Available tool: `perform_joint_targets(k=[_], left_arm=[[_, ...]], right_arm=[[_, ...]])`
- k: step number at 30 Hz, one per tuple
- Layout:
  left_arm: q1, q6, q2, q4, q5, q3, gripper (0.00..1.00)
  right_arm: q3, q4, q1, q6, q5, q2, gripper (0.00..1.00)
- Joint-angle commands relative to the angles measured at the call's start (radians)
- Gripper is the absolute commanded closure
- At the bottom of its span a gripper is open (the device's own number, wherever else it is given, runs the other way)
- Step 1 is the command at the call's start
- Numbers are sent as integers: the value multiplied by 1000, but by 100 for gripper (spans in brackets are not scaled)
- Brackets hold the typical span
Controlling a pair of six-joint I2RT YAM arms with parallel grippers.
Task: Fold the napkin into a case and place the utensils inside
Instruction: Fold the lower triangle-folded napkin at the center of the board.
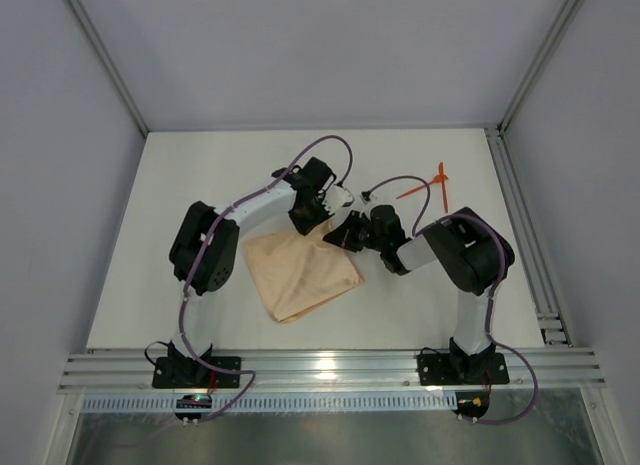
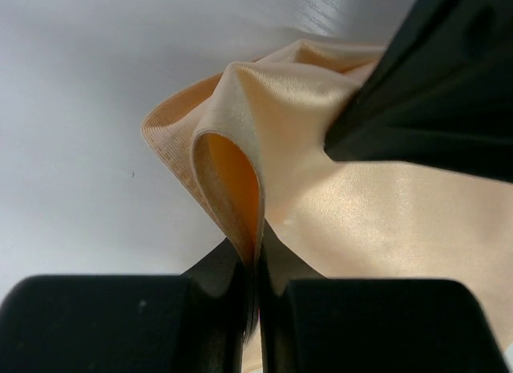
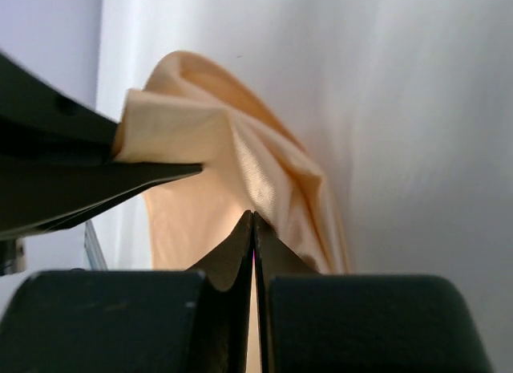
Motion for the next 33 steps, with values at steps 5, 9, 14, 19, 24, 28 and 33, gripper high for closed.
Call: perform_joint_targets(k=[5, 9, 14, 19, 24, 28, 33], left_arm=[[1, 6, 14, 2, 49, 48, 91], [-4, 13, 8, -20, 62, 42, 90], [-39, 24, -6, -55, 66, 22, 100], [-84, -20, -14, -57, -42, -10, 100], [-136, -4, -52, 15, -240, -90, 100], [-157, 49, -83, 94, -328, -162, 100], [-177, 127, -103, 169, -382, -203, 100]], right_arm=[[46, -69, -24, -38, 95, 37, 97], [52, -54, -33, -18, 87, 52, 97], [48, -1, -35, 28, 58, 83, 97], [20, 22, -46, 43, 52, 43, 97], [-16, 49, -98, 77, -5, 5, 92], [-55, 65, -167, 101, -80, -31, 85], [-26, 9, -191, 13, -204, -89, 73]])
